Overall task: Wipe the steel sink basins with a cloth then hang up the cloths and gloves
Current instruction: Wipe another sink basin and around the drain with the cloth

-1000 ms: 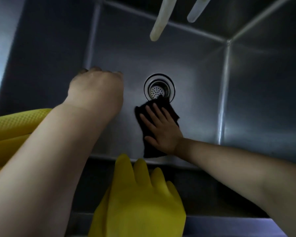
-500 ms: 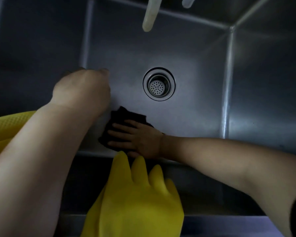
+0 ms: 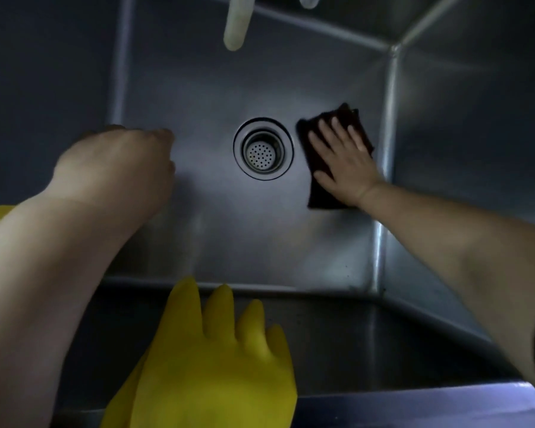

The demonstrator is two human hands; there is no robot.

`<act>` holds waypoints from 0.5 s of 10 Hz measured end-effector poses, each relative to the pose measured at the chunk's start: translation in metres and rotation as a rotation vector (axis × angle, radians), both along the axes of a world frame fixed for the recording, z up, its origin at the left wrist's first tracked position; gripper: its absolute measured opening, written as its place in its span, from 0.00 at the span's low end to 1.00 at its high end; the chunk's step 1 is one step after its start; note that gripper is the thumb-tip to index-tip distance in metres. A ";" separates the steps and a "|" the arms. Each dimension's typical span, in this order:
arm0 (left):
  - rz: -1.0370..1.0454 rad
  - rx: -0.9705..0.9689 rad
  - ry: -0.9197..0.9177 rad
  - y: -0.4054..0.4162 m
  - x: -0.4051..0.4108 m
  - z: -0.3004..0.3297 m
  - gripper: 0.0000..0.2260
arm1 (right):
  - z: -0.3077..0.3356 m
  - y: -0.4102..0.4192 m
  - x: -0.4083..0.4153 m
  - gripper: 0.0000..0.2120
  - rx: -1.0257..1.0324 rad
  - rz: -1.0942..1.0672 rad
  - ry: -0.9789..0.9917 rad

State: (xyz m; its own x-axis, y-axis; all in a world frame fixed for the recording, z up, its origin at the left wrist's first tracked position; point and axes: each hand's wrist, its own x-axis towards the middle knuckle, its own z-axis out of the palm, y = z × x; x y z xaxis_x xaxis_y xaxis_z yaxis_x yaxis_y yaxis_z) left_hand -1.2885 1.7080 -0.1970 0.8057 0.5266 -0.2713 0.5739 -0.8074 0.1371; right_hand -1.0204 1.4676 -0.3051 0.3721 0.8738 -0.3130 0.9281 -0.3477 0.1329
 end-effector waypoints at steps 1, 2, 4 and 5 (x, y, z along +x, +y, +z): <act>-0.008 -0.062 0.028 0.004 0.001 -0.004 0.12 | -0.001 0.006 0.003 0.34 0.050 -0.300 -0.037; 0.003 -0.102 0.055 0.001 0.004 -0.003 0.14 | -0.007 0.003 -0.030 0.33 0.122 -0.593 -0.067; 0.025 -0.176 0.082 -0.005 0.007 0.011 0.02 | -0.011 0.027 -0.133 0.33 0.213 -1.275 0.001; -0.005 -0.151 0.097 -0.009 0.012 0.025 0.06 | -0.002 0.053 -0.161 0.35 0.235 -1.607 0.129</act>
State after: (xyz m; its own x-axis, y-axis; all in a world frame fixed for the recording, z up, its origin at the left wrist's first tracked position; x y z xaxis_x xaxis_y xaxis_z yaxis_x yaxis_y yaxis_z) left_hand -1.2762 1.6987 -0.1717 0.7746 0.4698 -0.4234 0.5860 -0.7849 0.2011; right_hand -1.1817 1.5210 -0.3073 0.8799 -0.3362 -0.3357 -0.3897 -0.9149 -0.1050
